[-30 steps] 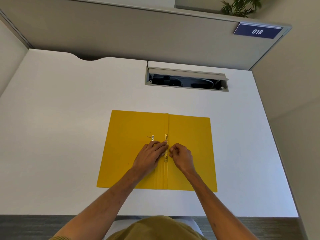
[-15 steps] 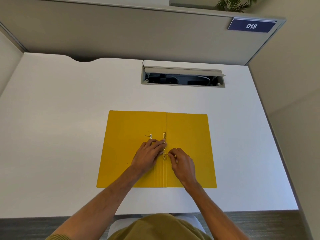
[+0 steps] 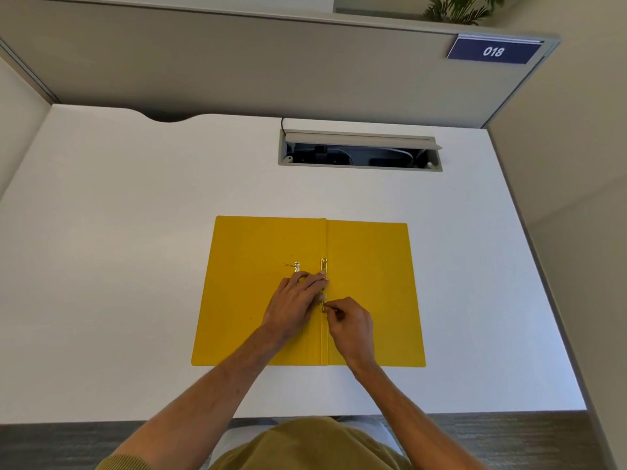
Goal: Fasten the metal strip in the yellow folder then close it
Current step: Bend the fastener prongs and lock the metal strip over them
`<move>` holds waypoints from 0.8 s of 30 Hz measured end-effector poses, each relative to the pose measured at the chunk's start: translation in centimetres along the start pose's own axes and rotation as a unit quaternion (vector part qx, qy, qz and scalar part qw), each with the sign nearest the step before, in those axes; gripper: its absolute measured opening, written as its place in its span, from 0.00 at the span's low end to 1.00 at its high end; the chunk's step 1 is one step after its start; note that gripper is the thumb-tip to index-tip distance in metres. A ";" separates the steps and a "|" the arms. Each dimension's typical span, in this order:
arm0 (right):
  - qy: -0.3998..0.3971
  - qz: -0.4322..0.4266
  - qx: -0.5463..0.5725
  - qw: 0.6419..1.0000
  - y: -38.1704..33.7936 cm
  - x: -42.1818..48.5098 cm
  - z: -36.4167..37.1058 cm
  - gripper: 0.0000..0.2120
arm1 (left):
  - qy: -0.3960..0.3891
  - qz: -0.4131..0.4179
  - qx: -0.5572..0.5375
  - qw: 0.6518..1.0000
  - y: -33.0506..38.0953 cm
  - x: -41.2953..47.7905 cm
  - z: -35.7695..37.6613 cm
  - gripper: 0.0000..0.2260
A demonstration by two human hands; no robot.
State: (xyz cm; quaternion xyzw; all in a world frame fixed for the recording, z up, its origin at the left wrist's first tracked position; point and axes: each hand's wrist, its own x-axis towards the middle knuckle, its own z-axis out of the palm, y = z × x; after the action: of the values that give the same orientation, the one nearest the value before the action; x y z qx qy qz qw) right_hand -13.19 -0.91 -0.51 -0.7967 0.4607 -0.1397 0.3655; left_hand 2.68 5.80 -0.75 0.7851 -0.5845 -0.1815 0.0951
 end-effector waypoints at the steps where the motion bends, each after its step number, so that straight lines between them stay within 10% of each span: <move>1: 0.011 0.043 0.028 0.999 0.0 -0.2 0.3 0.07 | 0.000 -0.001 -0.004 1.000 0.0 0.0 0.0 0.20; 24: -0.044 -0.077 -0.188 0.978 -0.2 -1.0 -0.6 0.10 | 0.011 -0.024 -0.019 0.999 0.4 -0.2 0.0 0.22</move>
State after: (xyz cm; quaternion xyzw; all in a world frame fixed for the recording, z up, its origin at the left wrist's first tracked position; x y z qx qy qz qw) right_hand -13.95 -0.25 0.22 -0.8897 0.3991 -0.0429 0.2175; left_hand 2.30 5.88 -0.61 0.7989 -0.5609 -0.1860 0.1121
